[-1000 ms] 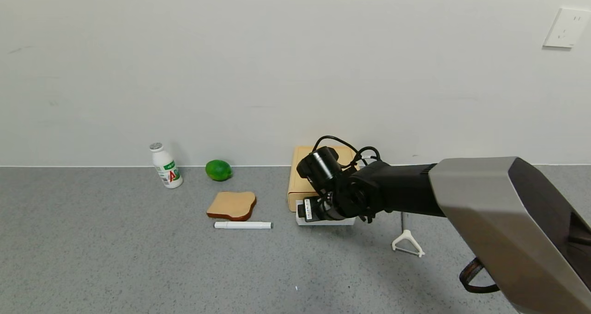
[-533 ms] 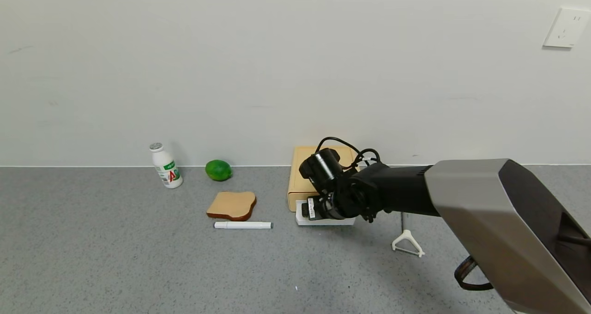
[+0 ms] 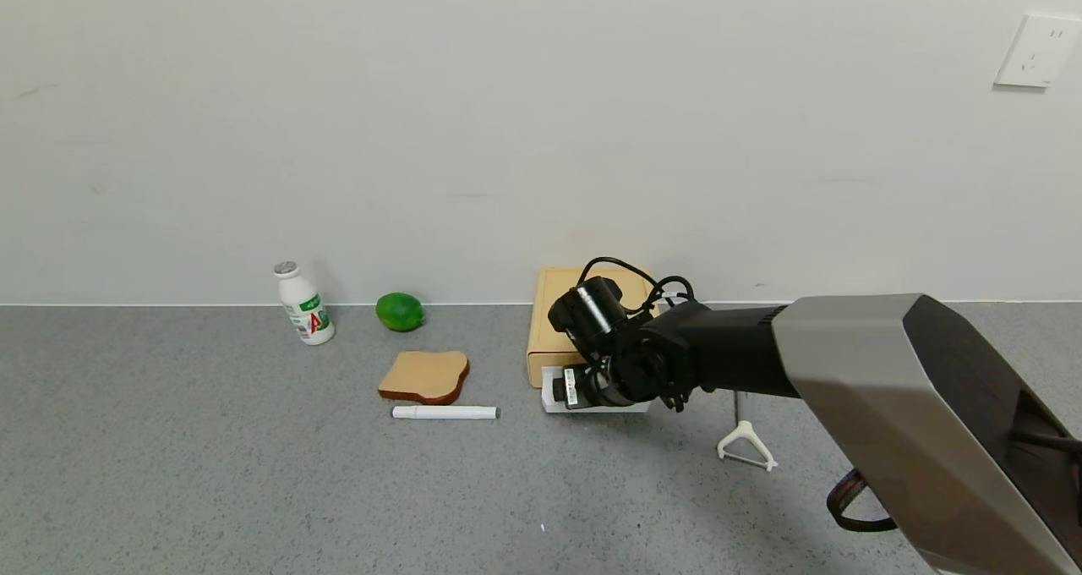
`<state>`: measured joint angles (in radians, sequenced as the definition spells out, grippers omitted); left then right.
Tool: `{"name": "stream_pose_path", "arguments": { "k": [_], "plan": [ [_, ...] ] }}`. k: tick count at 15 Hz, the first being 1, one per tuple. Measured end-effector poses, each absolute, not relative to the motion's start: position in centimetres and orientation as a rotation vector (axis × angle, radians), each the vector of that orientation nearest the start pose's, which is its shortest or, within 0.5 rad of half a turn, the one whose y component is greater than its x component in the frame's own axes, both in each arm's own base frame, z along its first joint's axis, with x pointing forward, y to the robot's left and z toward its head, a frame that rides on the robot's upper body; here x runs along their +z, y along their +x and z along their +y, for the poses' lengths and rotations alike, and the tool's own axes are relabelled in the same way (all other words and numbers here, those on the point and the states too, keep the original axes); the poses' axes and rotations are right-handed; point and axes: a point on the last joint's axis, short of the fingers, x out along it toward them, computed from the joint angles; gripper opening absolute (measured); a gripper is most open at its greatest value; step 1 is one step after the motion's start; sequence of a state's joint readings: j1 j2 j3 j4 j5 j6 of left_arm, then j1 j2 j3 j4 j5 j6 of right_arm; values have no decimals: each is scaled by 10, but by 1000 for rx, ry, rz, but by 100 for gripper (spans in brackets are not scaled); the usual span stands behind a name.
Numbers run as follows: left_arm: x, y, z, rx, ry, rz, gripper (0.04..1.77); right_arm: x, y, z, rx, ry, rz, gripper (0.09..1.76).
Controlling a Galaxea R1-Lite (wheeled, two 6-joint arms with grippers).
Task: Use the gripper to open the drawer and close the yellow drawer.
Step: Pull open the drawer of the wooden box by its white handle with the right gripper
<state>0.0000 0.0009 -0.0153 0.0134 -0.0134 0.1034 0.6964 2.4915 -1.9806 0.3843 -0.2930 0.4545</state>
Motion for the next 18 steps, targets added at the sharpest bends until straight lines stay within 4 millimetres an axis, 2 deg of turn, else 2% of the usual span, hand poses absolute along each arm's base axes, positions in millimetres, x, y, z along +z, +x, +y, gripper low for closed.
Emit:
{"name": "stream_pose_path", "arguments": {
  "k": [7,18],
  "plan": [
    [78,-24,0,-14,104,-1,172,80,371,311,199,-34,931,171],
    [78,-24,0,-14,104,-2,172,86,329,319,169,-1,1164,171]
  ]
}}
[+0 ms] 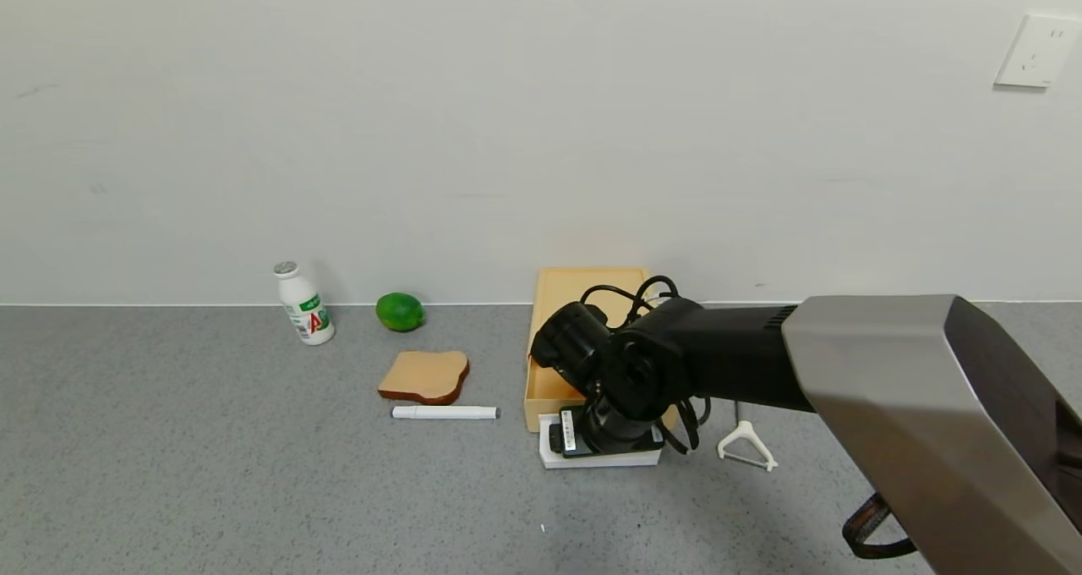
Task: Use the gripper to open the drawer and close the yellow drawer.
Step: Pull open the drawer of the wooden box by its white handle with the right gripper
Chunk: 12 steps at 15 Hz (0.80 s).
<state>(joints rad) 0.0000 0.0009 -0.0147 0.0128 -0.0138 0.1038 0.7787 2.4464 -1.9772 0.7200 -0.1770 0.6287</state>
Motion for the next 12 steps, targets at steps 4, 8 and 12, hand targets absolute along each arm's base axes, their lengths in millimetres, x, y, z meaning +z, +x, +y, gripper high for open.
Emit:
{"name": "stream_pose_path", "arguments": {
  "k": [4,8,12],
  "plan": [
    [78,-24,0,-13,104,-2,172,87,317,323,153,-2,1196,171],
    [78,-24,0,-14,104,-2,172,88,304,328,129,-8,1239,171],
    [78,-24,0,-13,104,-2,172,88,292,331,105,-20,1274,171]
  ]
}}
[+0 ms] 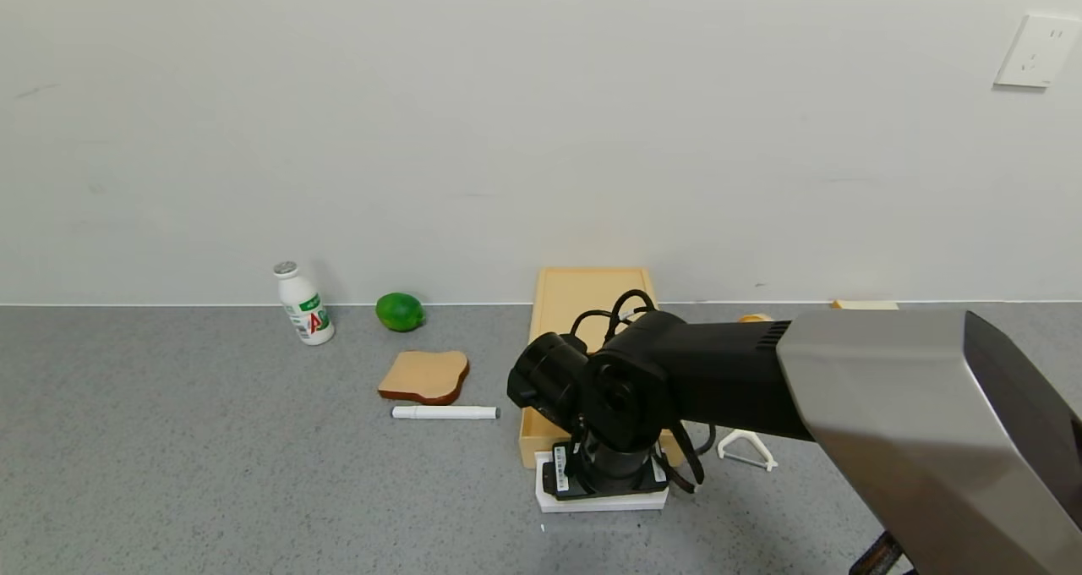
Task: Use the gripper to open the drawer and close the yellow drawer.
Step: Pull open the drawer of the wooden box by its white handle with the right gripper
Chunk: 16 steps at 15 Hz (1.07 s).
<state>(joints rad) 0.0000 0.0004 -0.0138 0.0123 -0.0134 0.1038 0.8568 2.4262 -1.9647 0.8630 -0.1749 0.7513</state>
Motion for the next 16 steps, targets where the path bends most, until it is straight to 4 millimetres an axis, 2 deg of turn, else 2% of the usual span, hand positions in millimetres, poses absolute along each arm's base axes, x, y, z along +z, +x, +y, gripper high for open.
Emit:
{"name": "stream_pose_path", "arguments": {
  "k": [13,16],
  "plan": [
    [78,-24,0,-13,104,-3,172,87,275,332,105,-29,1341,171],
    [78,-24,0,-13,104,-3,172,93,274,331,112,-22,1334,171]
  ]
}}
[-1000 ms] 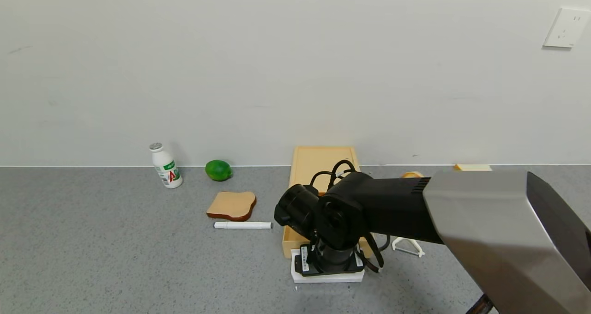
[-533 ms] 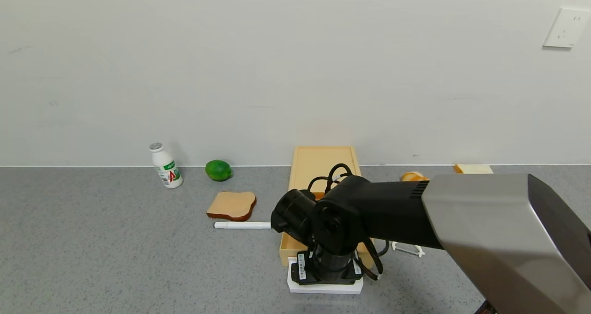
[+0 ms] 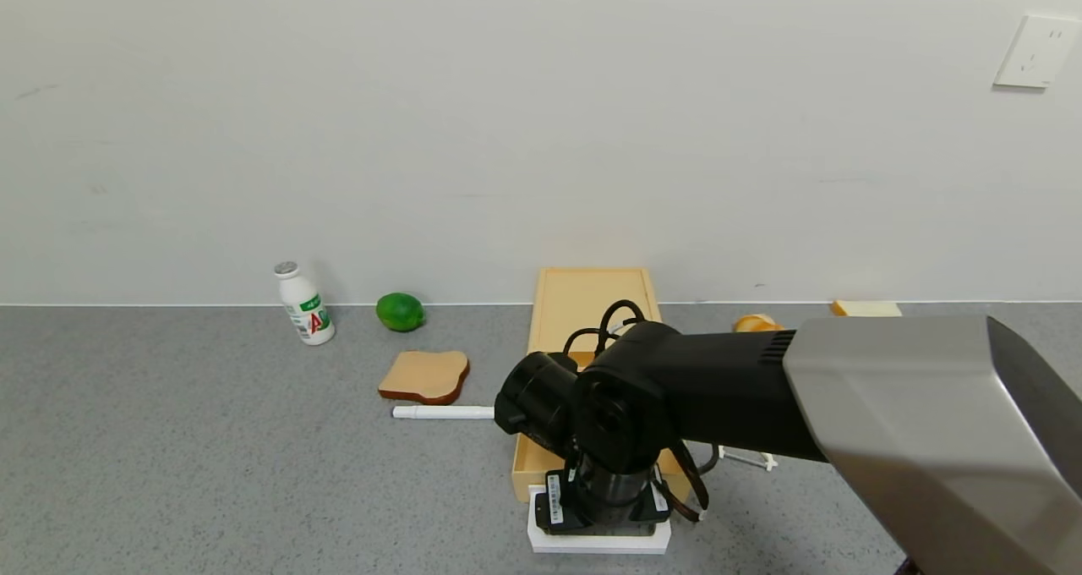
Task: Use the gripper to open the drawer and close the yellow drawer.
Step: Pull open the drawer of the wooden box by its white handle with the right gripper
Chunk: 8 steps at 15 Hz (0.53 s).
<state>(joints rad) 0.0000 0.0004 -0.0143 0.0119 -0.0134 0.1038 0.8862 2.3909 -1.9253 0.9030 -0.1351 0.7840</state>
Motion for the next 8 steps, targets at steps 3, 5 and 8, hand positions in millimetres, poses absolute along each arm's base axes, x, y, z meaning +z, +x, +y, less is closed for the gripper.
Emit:
{"name": "stream_pose_path", "arguments": {
  "k": [3,5,8],
  "plan": [
    [78,-24,0,-14,104,-2,172,106,272,329,130,-10,1313,171],
    [78,-24,0,-14,104,-3,172,120,270,326,149,5,1291,171],
    [78,-24,0,-14,104,-2,172,149,262,317,188,5,1249,171]
  ]
}}
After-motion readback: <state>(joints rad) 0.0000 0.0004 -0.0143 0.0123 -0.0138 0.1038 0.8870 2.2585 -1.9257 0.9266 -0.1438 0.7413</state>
